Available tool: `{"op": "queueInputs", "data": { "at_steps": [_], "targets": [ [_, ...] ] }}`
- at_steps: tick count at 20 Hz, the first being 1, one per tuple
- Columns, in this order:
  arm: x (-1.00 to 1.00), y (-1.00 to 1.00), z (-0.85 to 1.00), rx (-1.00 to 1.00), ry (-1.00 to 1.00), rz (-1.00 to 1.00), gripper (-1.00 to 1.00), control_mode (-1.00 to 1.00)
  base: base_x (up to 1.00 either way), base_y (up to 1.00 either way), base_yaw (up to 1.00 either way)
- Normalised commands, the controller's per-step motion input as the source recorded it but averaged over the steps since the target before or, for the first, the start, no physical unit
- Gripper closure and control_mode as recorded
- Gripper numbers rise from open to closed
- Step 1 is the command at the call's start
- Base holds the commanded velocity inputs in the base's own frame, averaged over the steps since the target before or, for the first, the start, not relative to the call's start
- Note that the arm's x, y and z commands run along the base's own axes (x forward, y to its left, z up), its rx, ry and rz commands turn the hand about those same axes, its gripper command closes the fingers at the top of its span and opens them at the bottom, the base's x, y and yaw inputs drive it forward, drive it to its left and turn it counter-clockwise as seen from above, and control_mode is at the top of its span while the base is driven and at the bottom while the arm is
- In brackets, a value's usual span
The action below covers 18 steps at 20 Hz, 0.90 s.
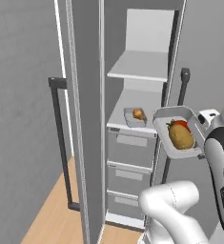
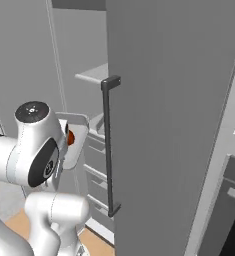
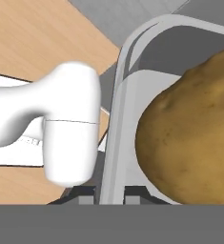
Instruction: Take the meat container that has the chicken drumstick and place it on the second highest rack of the freezer. Then take the vegetable container that has the potato and tomato and place it on the highest rack of the freezer.
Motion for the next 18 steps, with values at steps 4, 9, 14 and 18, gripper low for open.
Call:
{"op": "queueInputs", "data": {
  "at_steps": [4, 9, 14, 18],
  "targets": [
    [0.00, 0.00, 0.00, 0.00, 0.00, 0.00, 1.00, 1.00, 0.77, 0.31, -0.21],
    [0.00, 0.00, 0.00, 0.00, 0.00, 0.00, 1.00, 1.00, 0.57, 0.20, -0.18],
    [0.07, 0.07, 0.08, 0.00, 0.00, -0.04, 1.00, -1.00, 0.27, 0.22, -0.14],
    [0.62, 0.49, 0.68, -0.02, 0.00, -0.16, 1.00, -1.00, 0.00, 0.00, 0.00]
  ]
}}
